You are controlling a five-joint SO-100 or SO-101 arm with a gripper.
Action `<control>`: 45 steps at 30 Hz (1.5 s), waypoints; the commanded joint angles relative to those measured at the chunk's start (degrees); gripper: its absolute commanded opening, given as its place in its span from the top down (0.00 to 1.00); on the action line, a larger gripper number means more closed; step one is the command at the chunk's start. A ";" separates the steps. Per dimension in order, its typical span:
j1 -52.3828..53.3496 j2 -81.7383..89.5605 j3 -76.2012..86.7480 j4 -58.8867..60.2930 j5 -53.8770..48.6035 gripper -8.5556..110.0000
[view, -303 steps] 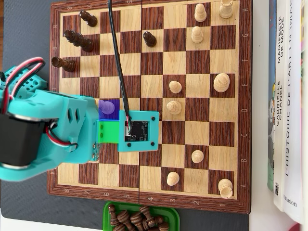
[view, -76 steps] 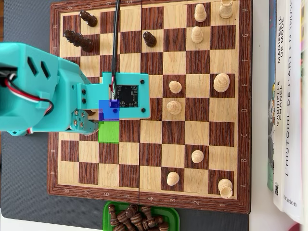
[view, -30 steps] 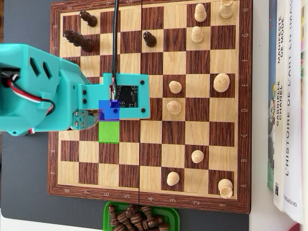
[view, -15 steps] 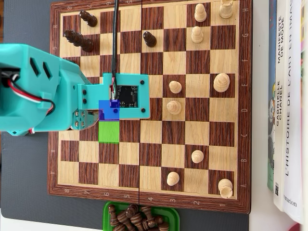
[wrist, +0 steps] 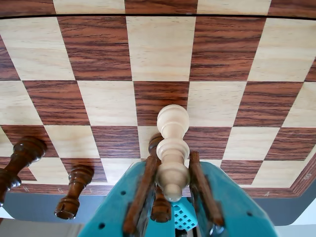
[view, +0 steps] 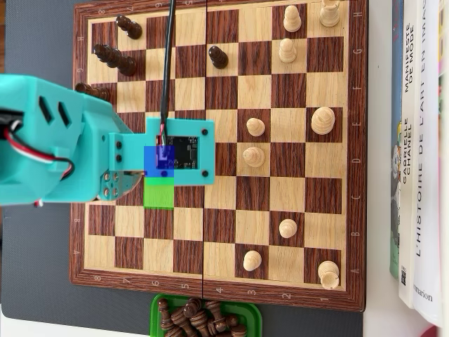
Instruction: Play chess
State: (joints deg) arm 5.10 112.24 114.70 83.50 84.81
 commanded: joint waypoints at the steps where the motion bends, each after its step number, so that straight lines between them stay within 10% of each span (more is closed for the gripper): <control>1: 1.41 1.32 -3.34 0.44 -1.14 0.84; 45: 7.47 -4.13 -1.76 -4.83 -5.54 0.84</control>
State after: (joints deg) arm 12.04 108.02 114.17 79.10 79.63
